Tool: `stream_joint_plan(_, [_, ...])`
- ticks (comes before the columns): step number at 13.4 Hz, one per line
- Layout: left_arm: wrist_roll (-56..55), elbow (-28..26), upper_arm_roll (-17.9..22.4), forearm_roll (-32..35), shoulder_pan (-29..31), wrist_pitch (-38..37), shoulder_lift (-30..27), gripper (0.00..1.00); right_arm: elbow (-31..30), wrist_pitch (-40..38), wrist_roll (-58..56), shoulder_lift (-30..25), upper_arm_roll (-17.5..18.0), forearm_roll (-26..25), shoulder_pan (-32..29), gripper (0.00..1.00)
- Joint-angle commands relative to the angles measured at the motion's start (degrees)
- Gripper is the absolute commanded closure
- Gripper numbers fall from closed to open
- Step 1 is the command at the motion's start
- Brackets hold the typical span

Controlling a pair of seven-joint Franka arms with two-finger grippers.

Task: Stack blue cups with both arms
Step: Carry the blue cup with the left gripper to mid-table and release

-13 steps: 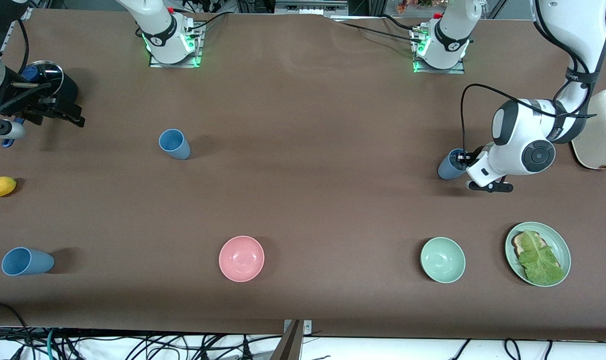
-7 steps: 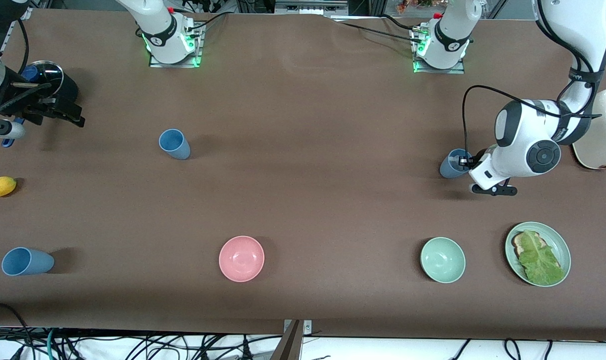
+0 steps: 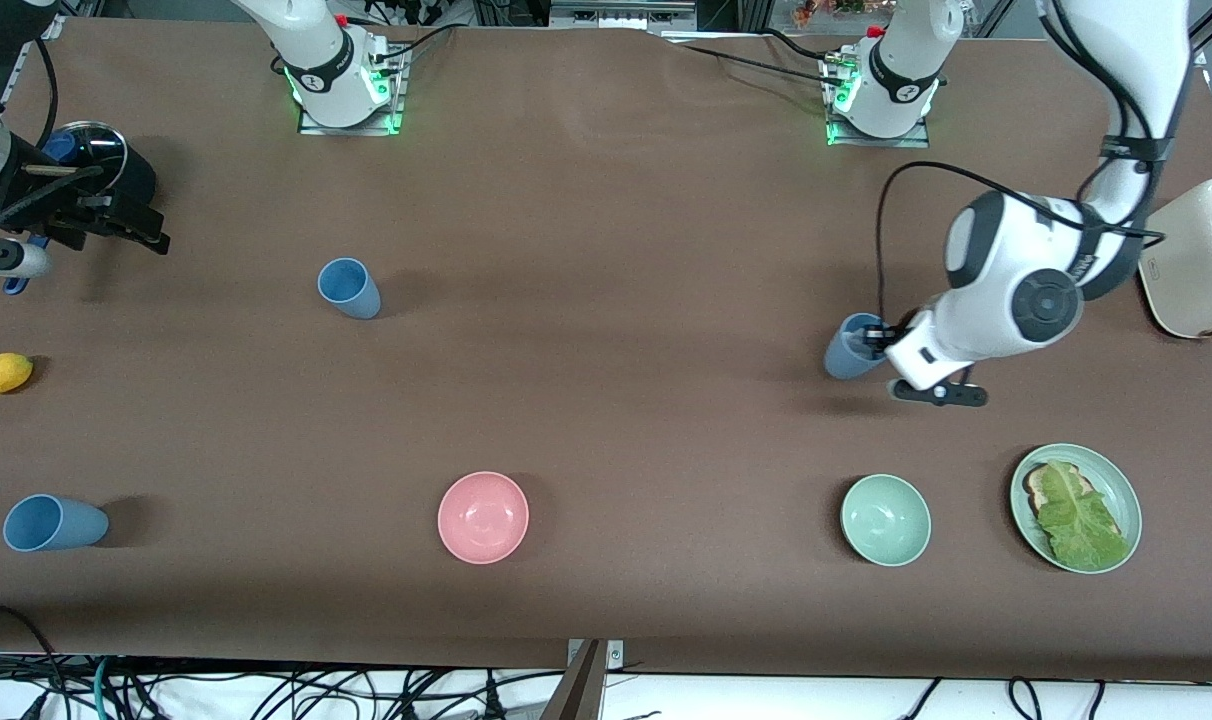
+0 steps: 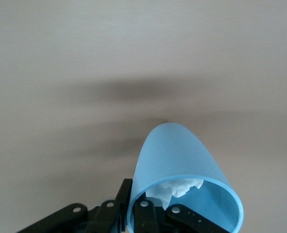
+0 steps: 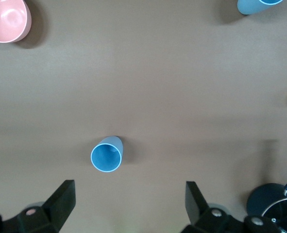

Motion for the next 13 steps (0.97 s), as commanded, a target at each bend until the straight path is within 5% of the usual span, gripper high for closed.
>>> stream_joint_plan(1, [-10.5, 4.6, 0.2, -1.5, -6.3, -1.5, 4.0, 1.00, 0.1, 0.0, -0.6, -0.3, 0.2, 0.1, -0.2, 0.00])
stream_joint_plan(6, [-26.5, 11.0, 0.2, -11.2, -17.4, -0.6, 9.9, 1.00, 0.1, -0.3, -0.6, -0.3, 0.1, 0.2, -0.2, 0.00])
stream_joint_plan(12, [-29.1, 13.0, 0.3, -11.7, -23.2, 2.5, 14.5, 1.00, 0.1, -0.3, -0.6, -0.2, 0.1, 0.2, -0.4, 0.00])
stream_joint_plan(13, [-29.2, 13.2, 0.2, -11.8, -23.2, 2.5, 14.7, 0.87, 0.1, -0.3, -0.6, -0.2, 0.1, 0.1, -0.6, 0.00])
